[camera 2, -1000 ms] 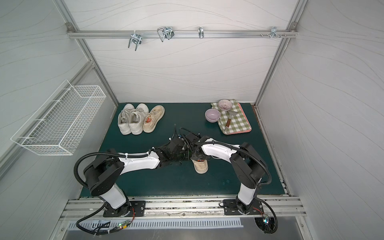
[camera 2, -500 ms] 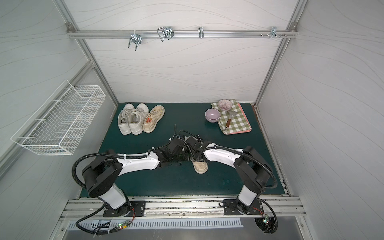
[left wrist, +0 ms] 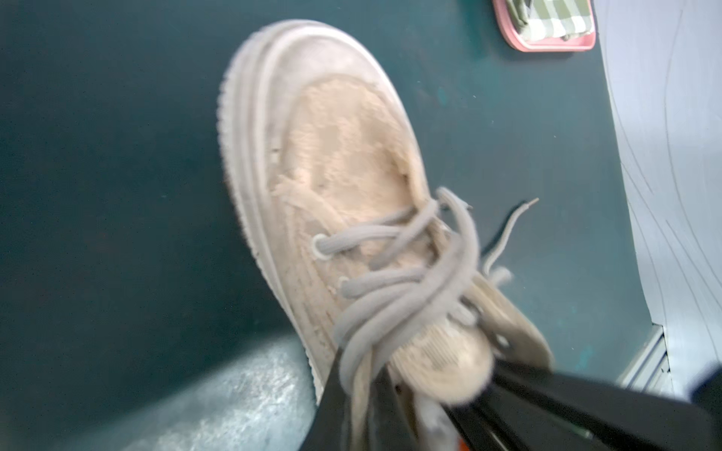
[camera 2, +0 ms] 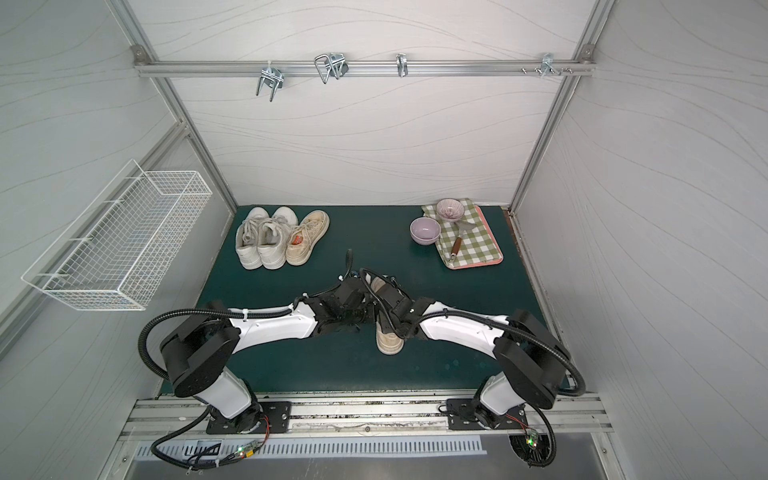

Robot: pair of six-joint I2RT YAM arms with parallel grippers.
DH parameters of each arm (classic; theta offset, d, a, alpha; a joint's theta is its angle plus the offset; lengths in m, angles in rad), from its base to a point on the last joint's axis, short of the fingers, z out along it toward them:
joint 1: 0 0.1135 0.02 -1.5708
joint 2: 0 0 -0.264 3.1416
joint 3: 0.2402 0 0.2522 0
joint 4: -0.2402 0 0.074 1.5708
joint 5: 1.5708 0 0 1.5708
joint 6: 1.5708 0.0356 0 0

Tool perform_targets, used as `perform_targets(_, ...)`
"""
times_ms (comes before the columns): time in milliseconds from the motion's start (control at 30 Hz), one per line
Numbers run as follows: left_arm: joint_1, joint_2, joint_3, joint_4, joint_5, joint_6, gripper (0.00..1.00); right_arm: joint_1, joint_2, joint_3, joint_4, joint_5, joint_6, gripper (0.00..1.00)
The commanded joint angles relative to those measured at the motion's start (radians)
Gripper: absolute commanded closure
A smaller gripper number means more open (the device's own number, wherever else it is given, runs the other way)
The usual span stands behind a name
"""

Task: Remove the insole from the shoe

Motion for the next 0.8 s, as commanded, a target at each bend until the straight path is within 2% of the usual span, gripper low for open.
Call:
perform_targets(0, 0.036, 0.023, 0.025, -0.018, -0.084, -0.023, 1.00, 0.020, -0.093, -0.032, 0.103, -0.095, -0.050, 1.00)
perform_targets(433, 0.070, 0.059, 0.036, -0.078, -0.114, -0.027, 1.00, 0.017, -0.341, -0.201, 0.318, -0.268, -0.107, 1.00)
perform_targets(567, 0.090, 0.058, 0.022, -0.077, -0.108, -0.033, 1.00, 0.014, -0.406, -0.240, 0.348, -0.270, -0.096, 1.00)
perform_targets(767, 0.089, 0.053, 0.030, -0.088, -0.120, -0.020, 1.00, 0.009, -0.412, -0.240, 0.334, -0.276, -0.070, 1.00)
